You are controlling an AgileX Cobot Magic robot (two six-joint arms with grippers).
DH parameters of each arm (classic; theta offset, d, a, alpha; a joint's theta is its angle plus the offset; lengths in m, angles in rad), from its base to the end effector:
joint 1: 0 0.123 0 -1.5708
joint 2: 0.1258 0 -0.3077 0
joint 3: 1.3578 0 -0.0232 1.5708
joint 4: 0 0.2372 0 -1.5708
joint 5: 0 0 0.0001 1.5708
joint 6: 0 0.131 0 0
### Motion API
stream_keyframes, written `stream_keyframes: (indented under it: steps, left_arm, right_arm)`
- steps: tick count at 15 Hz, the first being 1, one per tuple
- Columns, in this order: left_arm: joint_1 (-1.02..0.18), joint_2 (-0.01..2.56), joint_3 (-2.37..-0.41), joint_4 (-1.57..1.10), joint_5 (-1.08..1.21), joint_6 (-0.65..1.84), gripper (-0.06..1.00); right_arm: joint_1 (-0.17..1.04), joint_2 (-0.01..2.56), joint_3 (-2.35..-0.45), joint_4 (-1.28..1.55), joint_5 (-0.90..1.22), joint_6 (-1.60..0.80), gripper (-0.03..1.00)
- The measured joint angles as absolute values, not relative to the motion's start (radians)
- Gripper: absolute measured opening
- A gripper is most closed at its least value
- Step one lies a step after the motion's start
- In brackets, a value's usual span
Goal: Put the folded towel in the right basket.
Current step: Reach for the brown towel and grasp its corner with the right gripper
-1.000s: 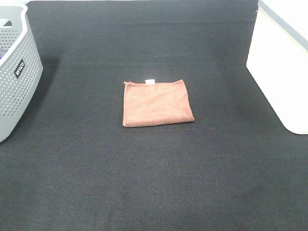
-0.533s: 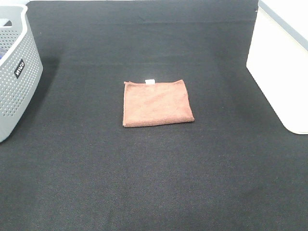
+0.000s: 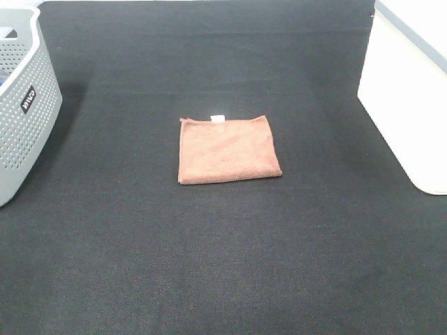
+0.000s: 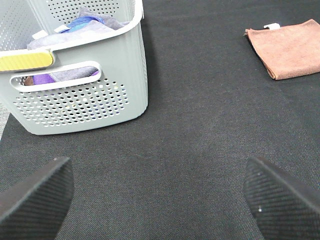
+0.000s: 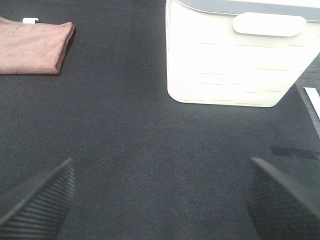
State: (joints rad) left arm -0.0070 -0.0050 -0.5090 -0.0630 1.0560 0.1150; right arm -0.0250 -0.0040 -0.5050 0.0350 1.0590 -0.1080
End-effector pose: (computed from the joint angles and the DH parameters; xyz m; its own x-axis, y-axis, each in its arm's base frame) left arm -0.0055 -0.0071 0.2559 -0.4323 0.0868 -0.8976 0.0928 0.9944 0.0514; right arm -0.0049 0.0041 0.2543 -0.4440 -0.0796 -0.8925 -0.0428 0.9968 -0.0676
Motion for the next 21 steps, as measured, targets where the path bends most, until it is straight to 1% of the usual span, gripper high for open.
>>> stream_keyframes:
  steps: [21]
  left_arm:
    - [-0.007,-0.005,-0.509,-0.063,1.056,0.115,0.87]
  right_arm:
    - [-0.025,-0.004,-0.505,0.035,1.059,-0.108,0.85]
